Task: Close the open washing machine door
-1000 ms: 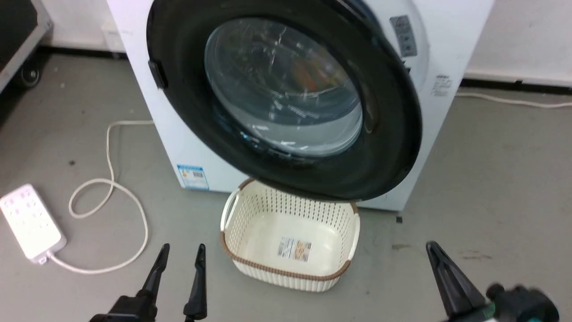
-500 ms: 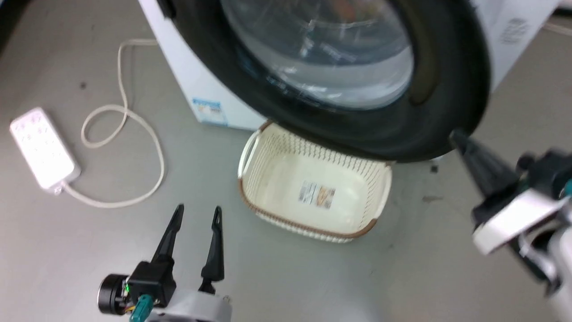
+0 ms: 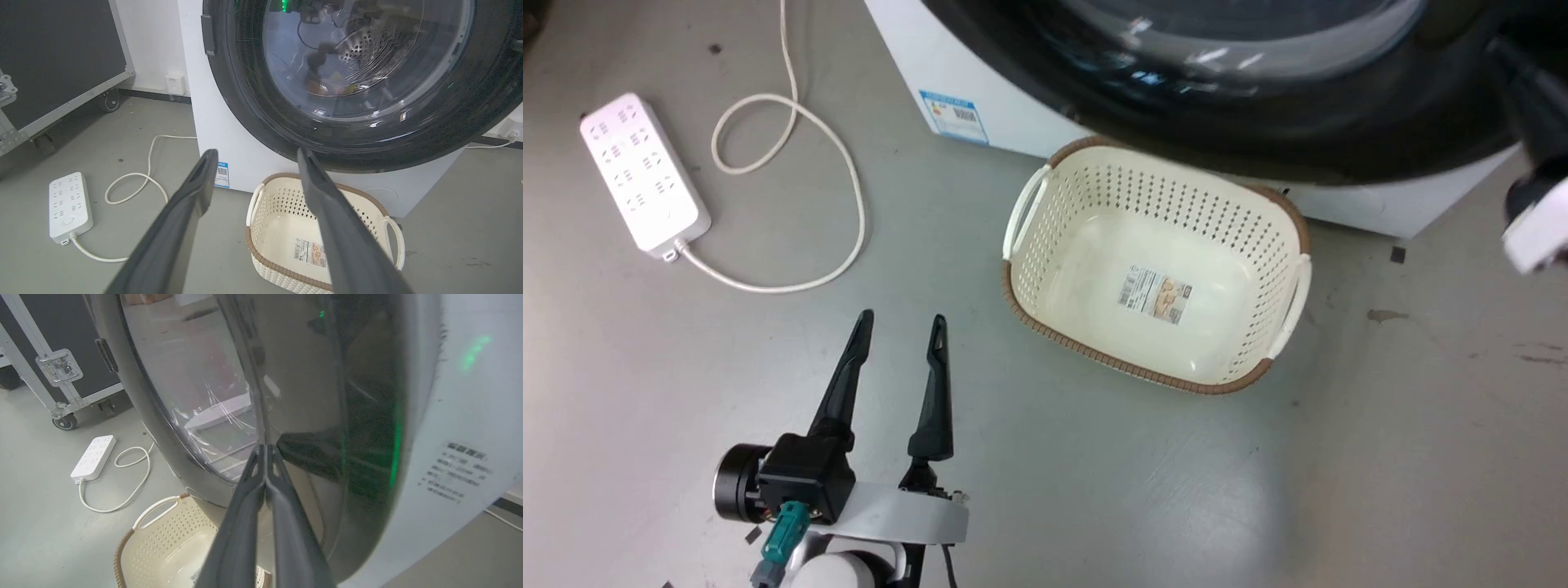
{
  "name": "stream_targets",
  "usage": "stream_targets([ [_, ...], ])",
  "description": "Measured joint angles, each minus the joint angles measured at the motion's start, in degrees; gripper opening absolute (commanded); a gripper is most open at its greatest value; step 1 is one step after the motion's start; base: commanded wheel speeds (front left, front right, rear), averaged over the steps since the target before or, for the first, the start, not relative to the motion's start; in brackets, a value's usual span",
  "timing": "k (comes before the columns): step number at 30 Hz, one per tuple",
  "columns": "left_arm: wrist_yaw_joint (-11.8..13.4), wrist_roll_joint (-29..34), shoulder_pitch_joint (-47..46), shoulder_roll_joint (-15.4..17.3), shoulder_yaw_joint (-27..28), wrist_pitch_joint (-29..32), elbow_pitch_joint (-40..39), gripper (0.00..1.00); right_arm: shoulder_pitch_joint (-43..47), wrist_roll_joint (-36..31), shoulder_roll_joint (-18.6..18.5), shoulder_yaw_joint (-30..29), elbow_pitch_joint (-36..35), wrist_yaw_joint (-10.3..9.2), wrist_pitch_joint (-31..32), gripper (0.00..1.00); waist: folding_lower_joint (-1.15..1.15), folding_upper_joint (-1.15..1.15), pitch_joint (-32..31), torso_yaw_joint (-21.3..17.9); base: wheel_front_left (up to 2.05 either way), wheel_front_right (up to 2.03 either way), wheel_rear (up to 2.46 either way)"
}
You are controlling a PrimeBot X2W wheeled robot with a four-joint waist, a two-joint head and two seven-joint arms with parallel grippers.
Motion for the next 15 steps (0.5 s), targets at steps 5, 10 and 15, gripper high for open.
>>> stream_targets([
  [5,0.67,-0.05,-0.60,-0.01,-0.90,0.00,-0.66,1.00,-5.99,1.44,0.01,-0.12,5.70,0.00,0.78,0.00,0.00,0.00,1.33,0.47,0.00,0.00,0.00],
  [10,1.09,-0.10,-1.14,-0.03,-1.58,0.00,-1.00,1.00,-10.60,1.74,0.23,-0.34,11.21,0.11,0.80,0.00,-0.01,0.00,2.20,0.74,0.00,0.00,0.00],
  [15,1.64,-0.48,-1.39,-0.04,-2.09,0.00,-0.98,1.00,-12.49,1.82,1.22,0.27,14.77,0.57,-0.12,0.00,-0.01,0.00,2.39,0.88,0.00,0.00,0.00],
])
